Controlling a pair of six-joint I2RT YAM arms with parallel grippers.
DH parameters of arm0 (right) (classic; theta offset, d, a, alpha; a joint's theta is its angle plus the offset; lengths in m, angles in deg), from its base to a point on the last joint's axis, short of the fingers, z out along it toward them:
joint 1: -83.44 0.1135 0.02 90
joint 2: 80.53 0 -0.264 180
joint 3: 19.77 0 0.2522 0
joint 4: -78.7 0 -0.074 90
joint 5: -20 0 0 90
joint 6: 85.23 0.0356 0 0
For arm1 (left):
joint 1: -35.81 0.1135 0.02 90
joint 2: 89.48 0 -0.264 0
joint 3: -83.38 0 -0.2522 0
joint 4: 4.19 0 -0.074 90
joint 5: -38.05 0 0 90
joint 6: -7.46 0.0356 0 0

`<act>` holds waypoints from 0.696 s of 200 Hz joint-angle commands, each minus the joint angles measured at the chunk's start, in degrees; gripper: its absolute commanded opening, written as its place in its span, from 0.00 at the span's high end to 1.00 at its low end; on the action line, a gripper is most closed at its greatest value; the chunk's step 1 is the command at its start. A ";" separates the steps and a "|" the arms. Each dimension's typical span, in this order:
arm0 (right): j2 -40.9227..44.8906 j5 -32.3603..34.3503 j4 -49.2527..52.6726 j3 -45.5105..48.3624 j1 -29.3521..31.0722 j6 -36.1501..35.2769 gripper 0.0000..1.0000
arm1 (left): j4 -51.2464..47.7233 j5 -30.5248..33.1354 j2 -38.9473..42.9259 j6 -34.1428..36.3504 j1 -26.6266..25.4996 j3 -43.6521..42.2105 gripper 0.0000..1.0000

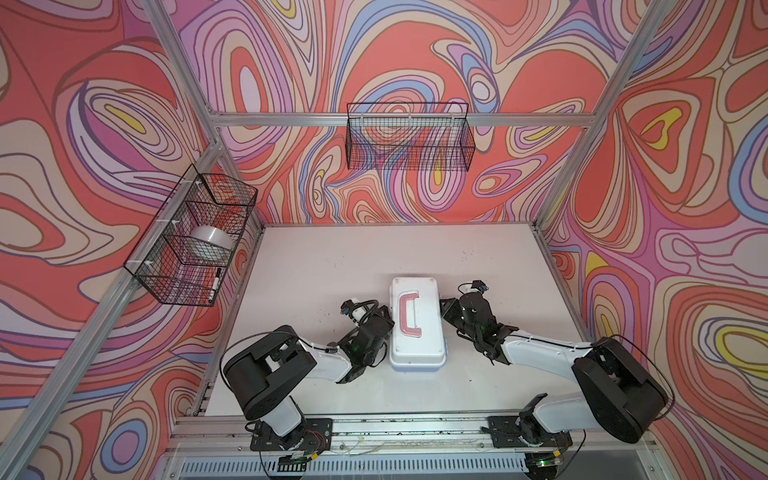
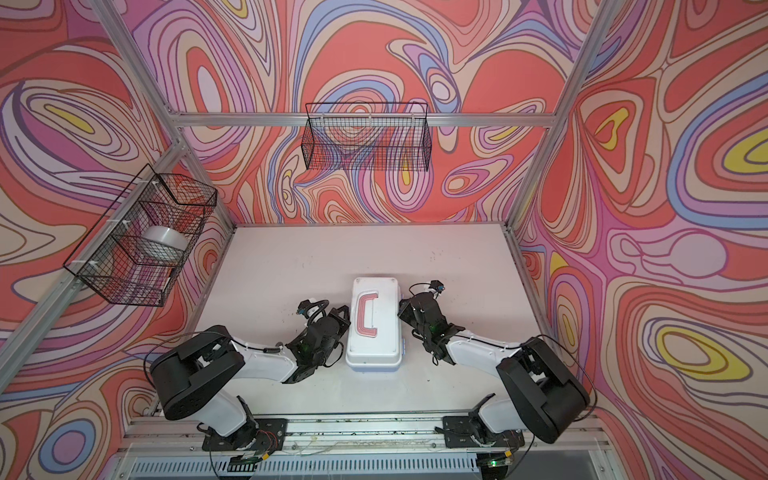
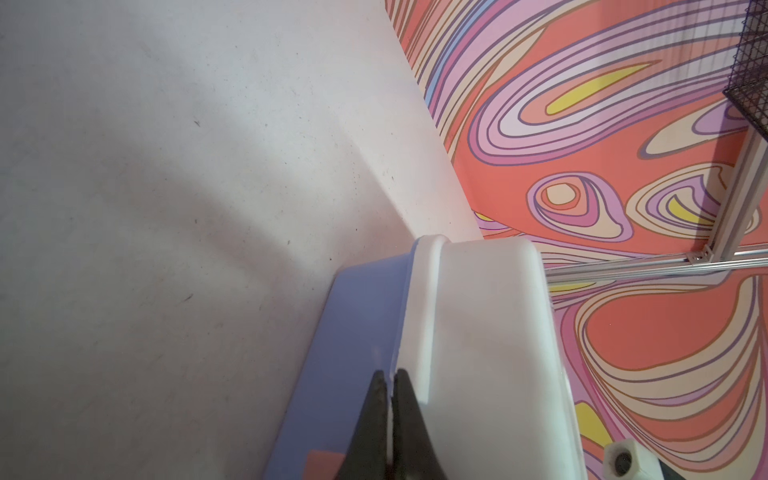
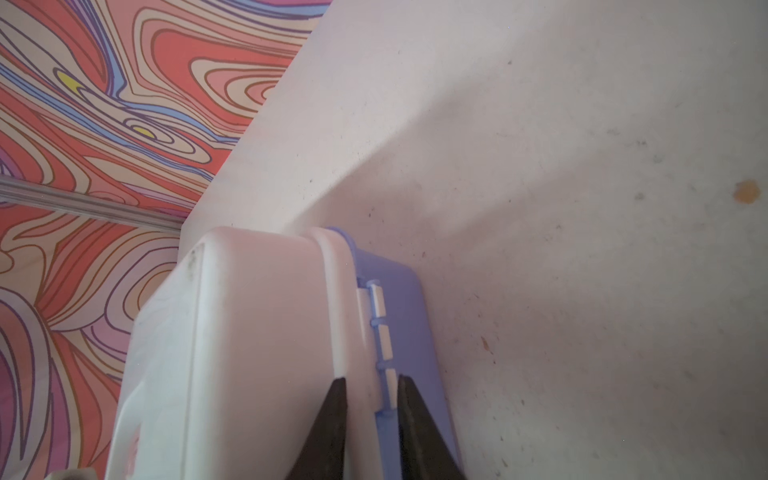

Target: Pack the tool kit

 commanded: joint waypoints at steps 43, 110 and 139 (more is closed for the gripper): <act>-10.49 -19.40 3.01 0.52 9.95 -0.16 0.77 | 4.79 -27.01 -9.21 -0.01 -9.34 6.17 0.91; -15.87 -17.17 -1.90 -1.75 15.04 3.83 0.77 | -0.24 -24.30 -6.63 1.94 -10.53 6.31 0.86; -12.72 -14.11 -1.01 0.68 15.03 5.97 0.77 | -0.32 -24.27 -4.47 2.69 -8.48 4.05 0.83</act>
